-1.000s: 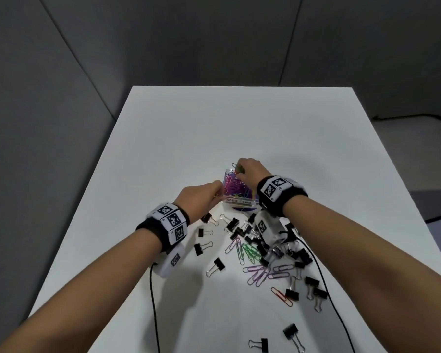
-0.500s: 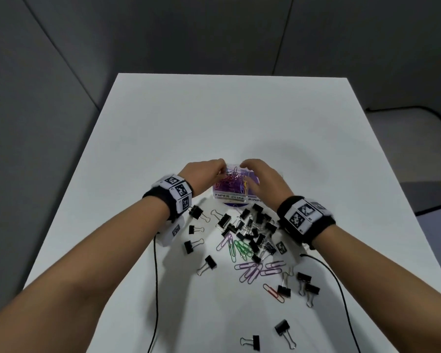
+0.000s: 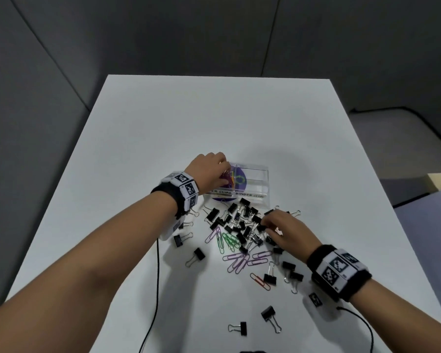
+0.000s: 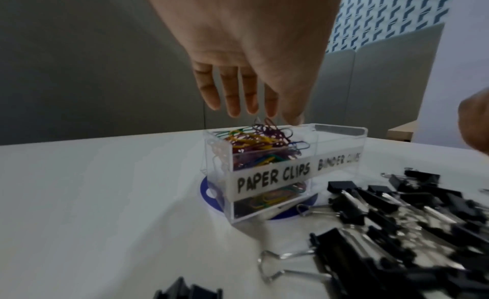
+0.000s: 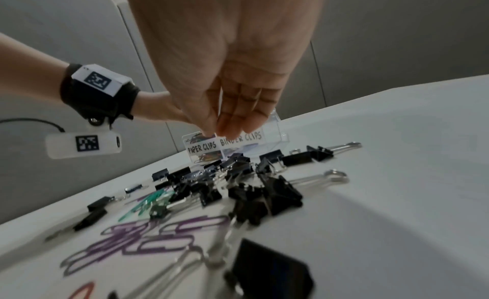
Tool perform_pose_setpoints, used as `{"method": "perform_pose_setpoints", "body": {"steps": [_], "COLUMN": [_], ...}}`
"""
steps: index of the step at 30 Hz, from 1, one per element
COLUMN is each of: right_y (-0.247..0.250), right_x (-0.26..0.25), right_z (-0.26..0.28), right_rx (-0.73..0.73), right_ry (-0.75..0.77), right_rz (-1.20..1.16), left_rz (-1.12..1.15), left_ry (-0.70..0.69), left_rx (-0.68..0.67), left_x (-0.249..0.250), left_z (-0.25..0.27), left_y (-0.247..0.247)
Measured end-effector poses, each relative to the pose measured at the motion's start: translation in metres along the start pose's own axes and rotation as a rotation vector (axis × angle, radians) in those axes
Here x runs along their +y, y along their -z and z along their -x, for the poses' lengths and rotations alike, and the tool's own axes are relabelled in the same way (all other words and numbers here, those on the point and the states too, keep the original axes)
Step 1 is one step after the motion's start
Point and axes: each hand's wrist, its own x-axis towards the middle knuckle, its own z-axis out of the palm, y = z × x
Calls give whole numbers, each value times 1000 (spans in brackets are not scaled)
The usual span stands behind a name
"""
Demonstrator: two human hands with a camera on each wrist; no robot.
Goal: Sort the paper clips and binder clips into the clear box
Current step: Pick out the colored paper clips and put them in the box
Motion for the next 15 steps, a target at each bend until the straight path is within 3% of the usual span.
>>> {"method": "perform_pose_setpoints", "body": {"steps": [3, 7, 11, 15], "right_y": [-2, -12, -28, -37], "right_x": [0, -7, -16, -22], "right_z": [12, 24, 29, 24], "right_rx": [-75, -141, -183, -205], "right_ry": [-21, 14, 21, 19], "right_rz": [97, 174, 288, 327], "left_rz": [30, -45, -64, -37], "left_ry": [-64, -116, 7, 100], "left_rx": [60, -176, -286, -284], "left_x": [16, 50, 65, 69], "left_z": [20, 56, 79, 82], "left_y": [0, -28, -55, -62]}}
